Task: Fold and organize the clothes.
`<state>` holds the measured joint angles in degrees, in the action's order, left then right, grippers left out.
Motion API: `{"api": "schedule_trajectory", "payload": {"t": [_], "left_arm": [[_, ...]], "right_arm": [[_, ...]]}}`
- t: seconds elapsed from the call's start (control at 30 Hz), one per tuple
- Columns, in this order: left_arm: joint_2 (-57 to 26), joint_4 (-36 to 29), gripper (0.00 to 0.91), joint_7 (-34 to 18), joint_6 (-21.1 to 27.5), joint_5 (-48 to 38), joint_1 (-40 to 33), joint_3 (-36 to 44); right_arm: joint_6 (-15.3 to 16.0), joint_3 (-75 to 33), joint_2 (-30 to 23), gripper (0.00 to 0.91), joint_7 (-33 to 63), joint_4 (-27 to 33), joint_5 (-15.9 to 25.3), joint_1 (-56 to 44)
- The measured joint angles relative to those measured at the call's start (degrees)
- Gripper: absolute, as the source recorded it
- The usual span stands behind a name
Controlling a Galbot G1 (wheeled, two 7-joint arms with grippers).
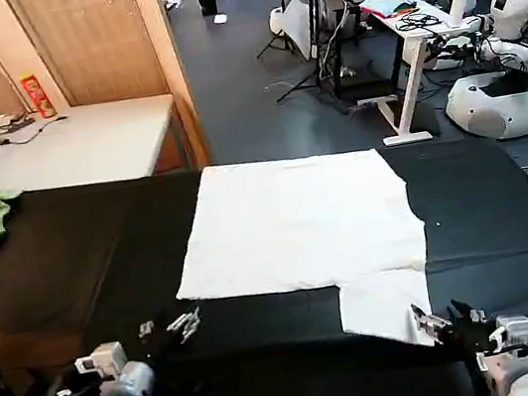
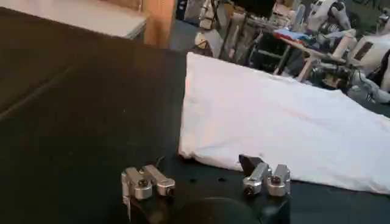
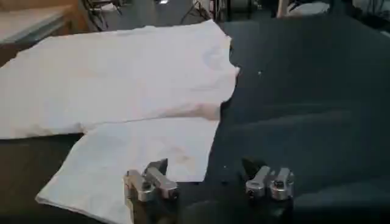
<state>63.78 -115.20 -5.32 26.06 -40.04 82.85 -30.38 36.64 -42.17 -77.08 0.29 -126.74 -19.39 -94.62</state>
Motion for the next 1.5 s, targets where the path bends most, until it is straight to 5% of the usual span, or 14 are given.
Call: {"api": "schedule_trajectory", "payload": {"t": [0.23, 0.27, 0.33, 0.4, 0.63, 1.07, 1.33, 1.5], "left_arm": [[1.04, 1.52, 0.858, -0.83, 0.20, 0.64, -1.78, 1.07], [1.13, 1.76, 0.605, -0.89, 0.20, 0.76, -2.05, 1.19], [1.24, 2.30, 0.468, -1.10, 0.19, 0.81, -2.64, 1.25], [1.33, 2.90, 0.234, -1.50, 0.16, 0.73, -3.15, 1.26], [1.67, 3.99, 0.029, -1.63, -0.04, 0.45, -3.76, 1.36], [2.35, 2.13, 0.000, -1.61, -1.30, 4.75, -1.46, 1.17], [1.54, -4.91, 0.000, -2.01, -2.45, 6.07, 6.59, -2.19], [1.39, -8.93, 0.000, -2.35, -2.99, 6.16, 11.36, -3.65]], "right_arm": [[-0.28, 1.00, -0.66, 0.839, 0.01, 0.83, 1.77, -0.08], [-0.35, 1.09, -0.74, 0.780, 0.01, 0.97, 2.14, -0.09], [-0.51, 1.37, -0.96, 0.741, 0.00, 1.35, 2.81, -0.12], [-0.58, 1.70, -1.15, 0.614, -0.04, 1.46, 3.26, -0.18], [-0.67, 2.41, -1.62, 0.117, 0.00, 1.67, 3.96, -0.12], [0.80, 1.95, -2.50, 0.039, 3.36, -2.41, 3.97, -2.91], [1.99, 2.58, -4.01, 0.029, 5.47, -8.41, 5.60, -8.55], [-0.10, 1.86, -3.79, 0.029, 4.60, -9.78, 4.30, -9.23]]}}
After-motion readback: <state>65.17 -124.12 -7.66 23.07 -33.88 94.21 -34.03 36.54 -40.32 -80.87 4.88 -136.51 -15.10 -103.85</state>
